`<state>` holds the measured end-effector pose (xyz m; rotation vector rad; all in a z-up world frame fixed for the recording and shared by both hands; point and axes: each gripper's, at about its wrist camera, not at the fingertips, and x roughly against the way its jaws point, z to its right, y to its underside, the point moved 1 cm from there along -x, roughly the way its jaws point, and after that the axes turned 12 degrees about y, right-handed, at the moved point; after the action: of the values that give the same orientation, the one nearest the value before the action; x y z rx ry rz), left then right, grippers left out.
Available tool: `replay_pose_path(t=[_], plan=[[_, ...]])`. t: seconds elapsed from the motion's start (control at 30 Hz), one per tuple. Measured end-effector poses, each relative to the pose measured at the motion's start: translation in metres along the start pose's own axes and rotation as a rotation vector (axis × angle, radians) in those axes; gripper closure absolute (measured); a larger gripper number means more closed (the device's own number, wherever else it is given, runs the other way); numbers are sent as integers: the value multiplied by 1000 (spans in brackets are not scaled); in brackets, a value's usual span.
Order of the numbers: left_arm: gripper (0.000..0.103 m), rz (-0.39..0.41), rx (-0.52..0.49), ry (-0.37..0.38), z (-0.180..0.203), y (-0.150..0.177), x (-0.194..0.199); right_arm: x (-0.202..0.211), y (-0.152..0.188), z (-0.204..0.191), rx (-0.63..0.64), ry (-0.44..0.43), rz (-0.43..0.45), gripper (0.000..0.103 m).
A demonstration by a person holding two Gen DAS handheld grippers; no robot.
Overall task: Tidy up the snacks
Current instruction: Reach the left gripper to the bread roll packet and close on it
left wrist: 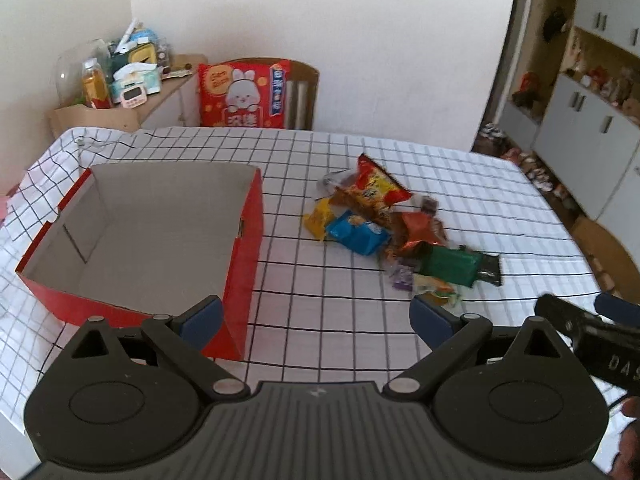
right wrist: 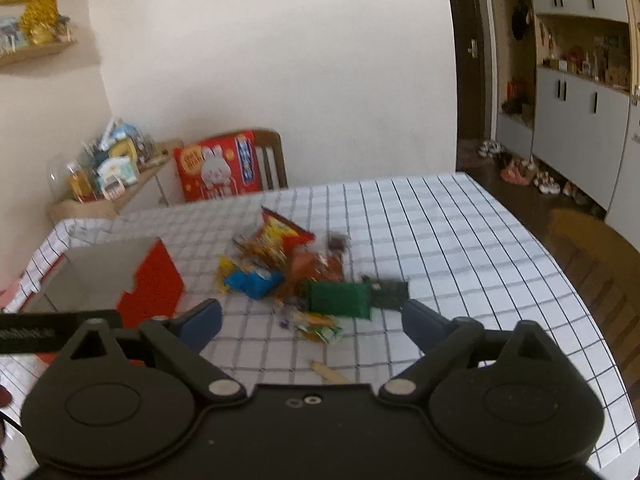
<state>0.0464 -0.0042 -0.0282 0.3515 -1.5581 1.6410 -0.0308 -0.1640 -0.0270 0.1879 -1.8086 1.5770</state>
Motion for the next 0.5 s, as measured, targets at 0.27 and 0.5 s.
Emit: replay_pose_path(t=[0.27, 0.5], plan=[[3, -83, 7, 48, 20, -7, -44, -47, 15, 18, 111, -71, -109, 22], [3, -143, -8, 48, 45, -13, -91, -81, 31, 12, 363, -120, -183, 31]])
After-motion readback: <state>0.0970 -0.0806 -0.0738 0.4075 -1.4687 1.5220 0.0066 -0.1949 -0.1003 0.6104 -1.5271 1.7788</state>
